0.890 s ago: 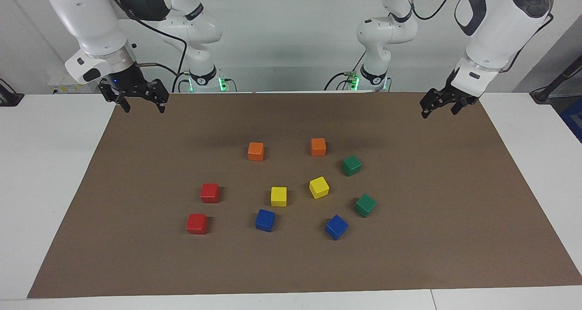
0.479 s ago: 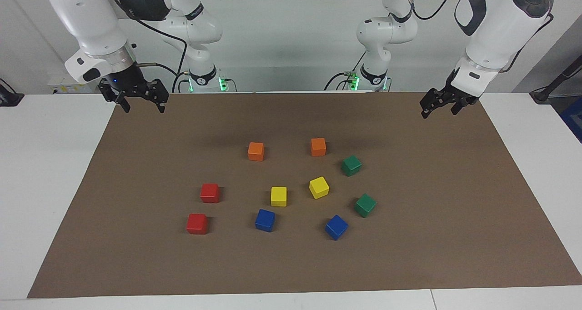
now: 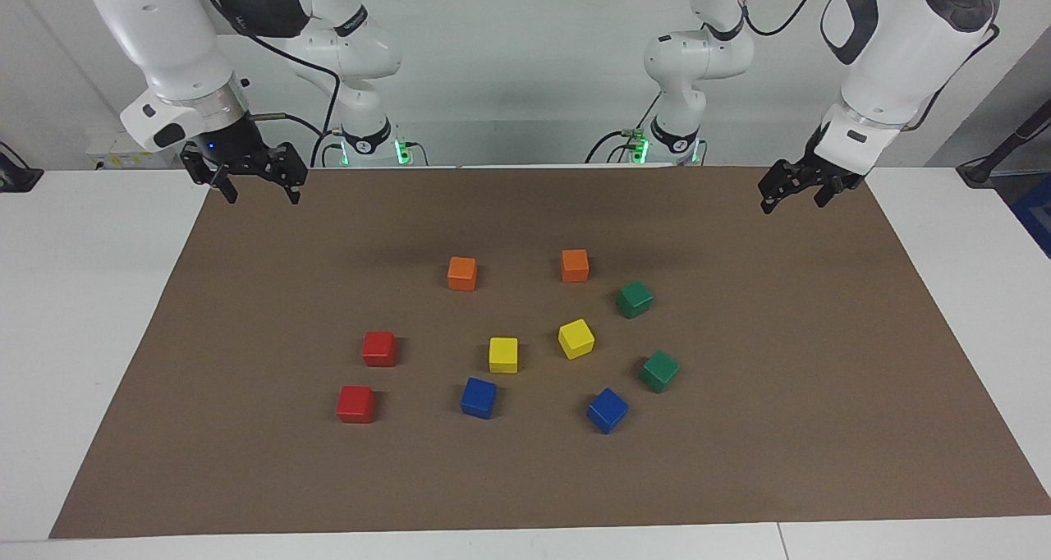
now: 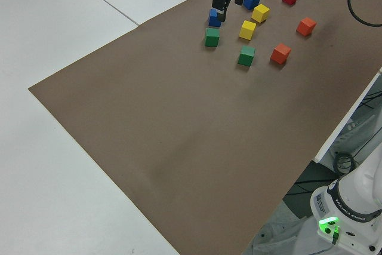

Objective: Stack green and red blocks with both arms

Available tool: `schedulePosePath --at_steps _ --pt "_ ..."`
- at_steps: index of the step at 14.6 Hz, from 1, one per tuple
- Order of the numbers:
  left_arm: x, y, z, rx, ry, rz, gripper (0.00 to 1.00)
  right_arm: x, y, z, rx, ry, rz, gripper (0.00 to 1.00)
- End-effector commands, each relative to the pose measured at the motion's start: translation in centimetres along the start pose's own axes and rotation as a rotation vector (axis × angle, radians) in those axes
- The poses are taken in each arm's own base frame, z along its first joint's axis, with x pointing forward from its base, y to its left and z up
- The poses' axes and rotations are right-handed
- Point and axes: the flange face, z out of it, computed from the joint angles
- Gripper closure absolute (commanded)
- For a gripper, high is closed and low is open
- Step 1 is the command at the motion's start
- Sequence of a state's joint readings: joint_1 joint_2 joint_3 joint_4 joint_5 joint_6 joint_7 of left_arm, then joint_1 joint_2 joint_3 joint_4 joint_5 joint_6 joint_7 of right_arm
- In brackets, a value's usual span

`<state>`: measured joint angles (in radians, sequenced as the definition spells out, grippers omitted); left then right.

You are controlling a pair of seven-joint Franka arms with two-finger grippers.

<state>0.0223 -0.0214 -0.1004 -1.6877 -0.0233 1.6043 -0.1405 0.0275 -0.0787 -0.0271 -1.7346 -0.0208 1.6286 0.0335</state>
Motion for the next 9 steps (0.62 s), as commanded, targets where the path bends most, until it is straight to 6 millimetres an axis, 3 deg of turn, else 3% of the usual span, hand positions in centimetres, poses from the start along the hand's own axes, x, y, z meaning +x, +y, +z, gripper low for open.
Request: schedulePosePath --at_steps 1,4,9 --pt "-0.7 -0.5 -0.4 -0.012 -0.004 0.002 0.0 -0.5 -0.6 0.6 -0.017 -0.007 -0.018 0.0" --pt "-0.7 -0.5 -0.4 -0.012 -0.004 0.002 0.0 0.7 -3.6 4.2 -0.008 -0.01 0.105 0.0" --pt "-0.7 -0.4 -0.4 -0.011 -0.004 0.004 0.0 6.6 -7.6 15.1 -0.004 -0.005 0.157 0.0"
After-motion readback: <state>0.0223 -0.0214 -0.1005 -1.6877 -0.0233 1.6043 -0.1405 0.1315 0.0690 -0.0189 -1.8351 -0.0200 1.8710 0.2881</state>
